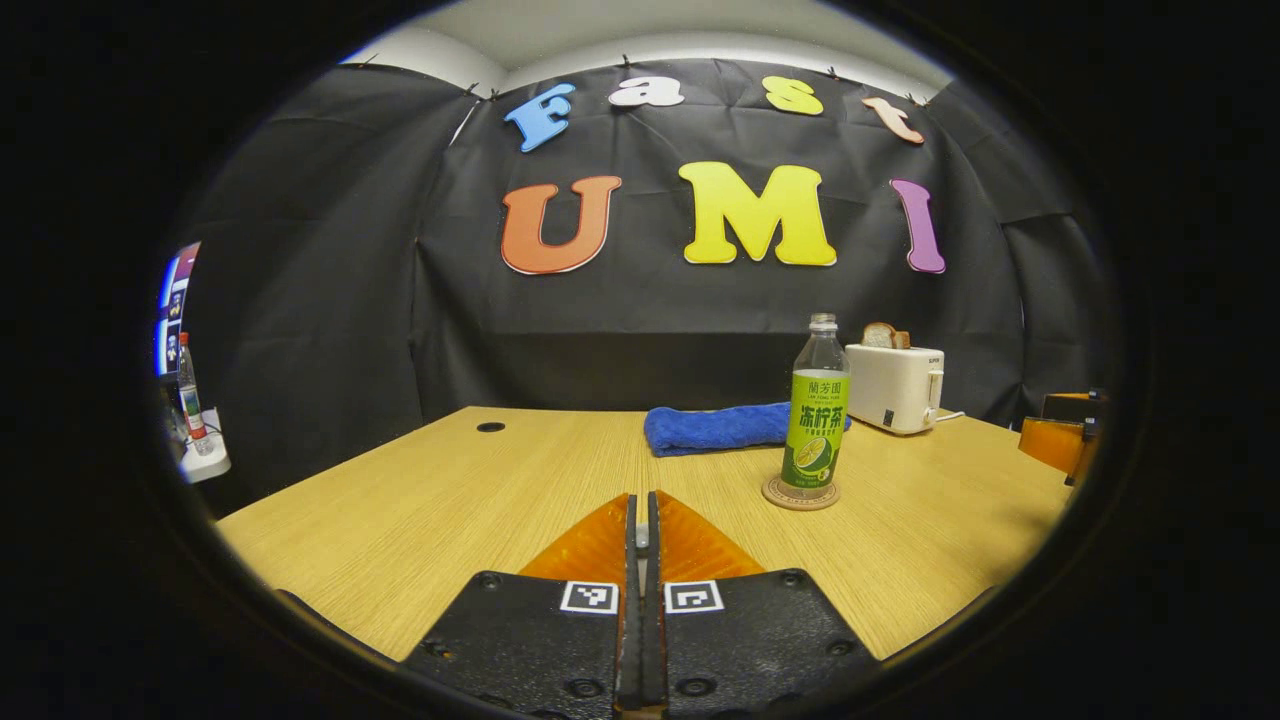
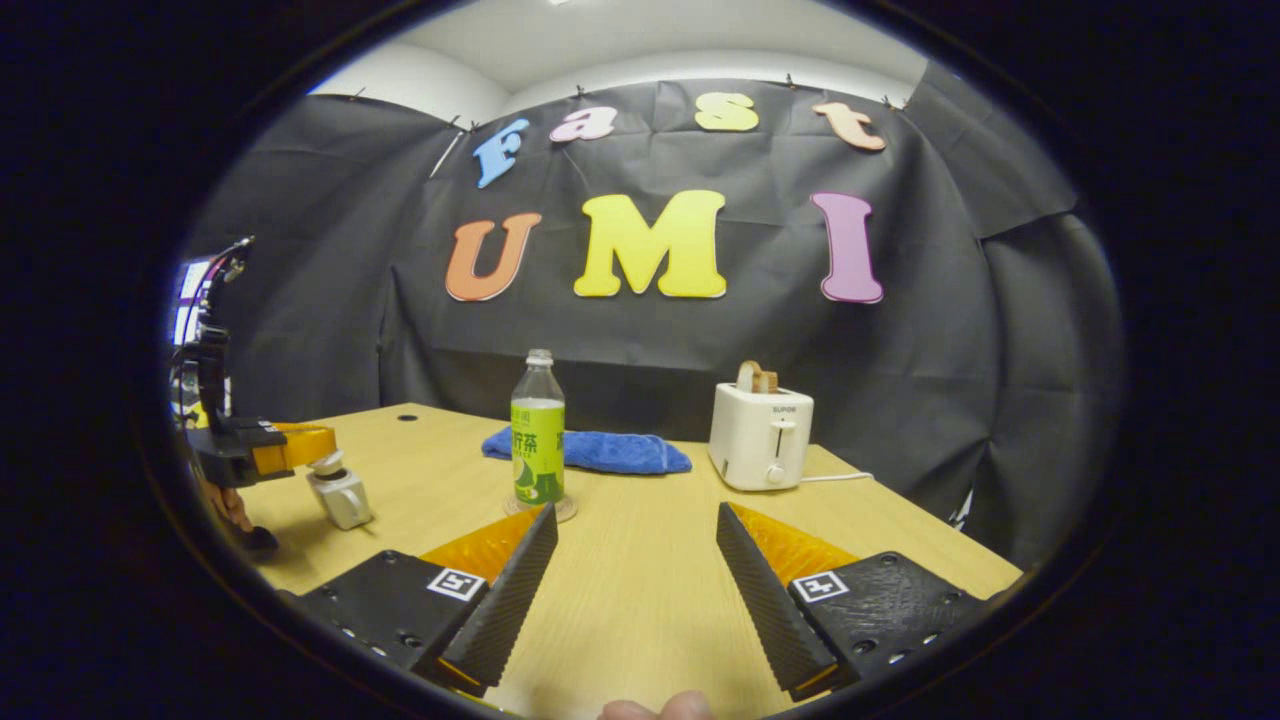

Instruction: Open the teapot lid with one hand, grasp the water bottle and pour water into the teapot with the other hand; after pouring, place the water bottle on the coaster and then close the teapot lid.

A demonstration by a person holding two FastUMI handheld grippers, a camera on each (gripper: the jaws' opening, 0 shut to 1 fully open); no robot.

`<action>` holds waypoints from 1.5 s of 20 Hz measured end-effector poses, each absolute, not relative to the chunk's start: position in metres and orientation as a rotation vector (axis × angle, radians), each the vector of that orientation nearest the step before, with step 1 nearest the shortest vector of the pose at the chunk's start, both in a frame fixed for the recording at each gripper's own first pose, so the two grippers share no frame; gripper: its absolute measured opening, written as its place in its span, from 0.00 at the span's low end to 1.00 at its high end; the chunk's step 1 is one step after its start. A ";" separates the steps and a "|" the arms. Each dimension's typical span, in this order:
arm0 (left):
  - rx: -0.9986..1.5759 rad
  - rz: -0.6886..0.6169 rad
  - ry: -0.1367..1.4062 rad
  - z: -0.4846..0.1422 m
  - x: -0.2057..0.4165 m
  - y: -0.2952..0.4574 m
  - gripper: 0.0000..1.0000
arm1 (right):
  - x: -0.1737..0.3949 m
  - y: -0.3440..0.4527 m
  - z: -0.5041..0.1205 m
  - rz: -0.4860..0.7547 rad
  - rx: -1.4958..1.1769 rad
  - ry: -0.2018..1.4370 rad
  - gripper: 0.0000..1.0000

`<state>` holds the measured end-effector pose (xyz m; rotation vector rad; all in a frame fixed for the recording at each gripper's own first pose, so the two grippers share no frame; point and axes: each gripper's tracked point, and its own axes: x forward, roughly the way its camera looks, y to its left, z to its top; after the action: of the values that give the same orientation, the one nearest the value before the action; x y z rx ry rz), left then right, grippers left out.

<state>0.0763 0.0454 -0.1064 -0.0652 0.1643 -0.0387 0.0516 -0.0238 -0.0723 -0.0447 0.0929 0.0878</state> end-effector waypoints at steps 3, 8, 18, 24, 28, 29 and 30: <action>-0.059 -0.038 0.173 -0.112 0.077 0.044 0.03 | 0.049 -0.022 -0.072 0.094 -0.055 0.087 0.95; -0.063 -0.038 0.177 -0.115 0.078 0.044 0.03 | 0.049 -0.019 -0.073 0.101 -0.058 0.089 0.95; -0.062 -0.030 0.201 -0.122 0.078 0.042 0.06 | 0.046 -0.017 -0.074 0.108 -0.051 0.088 0.95; -0.055 0.052 0.171 -0.111 0.078 0.059 0.83 | 0.047 -0.018 -0.076 0.104 -0.025 0.095 0.95; -0.057 0.078 0.164 -0.098 0.069 0.071 0.99 | 0.051 -0.024 -0.090 0.075 -0.011 0.138 0.95; -0.050 0.077 0.157 -0.092 0.067 0.073 1.00 | 0.052 -0.025 -0.091 0.068 -0.006 0.144 0.95; -0.043 0.078 0.152 -0.086 0.064 0.077 0.99 | 0.051 -0.028 -0.093 0.061 0.001 0.146 0.97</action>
<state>0.0638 0.0765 -0.0863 -0.0428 0.1525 0.0780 0.0512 -0.0276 -0.0929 0.0006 0.1463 0.0605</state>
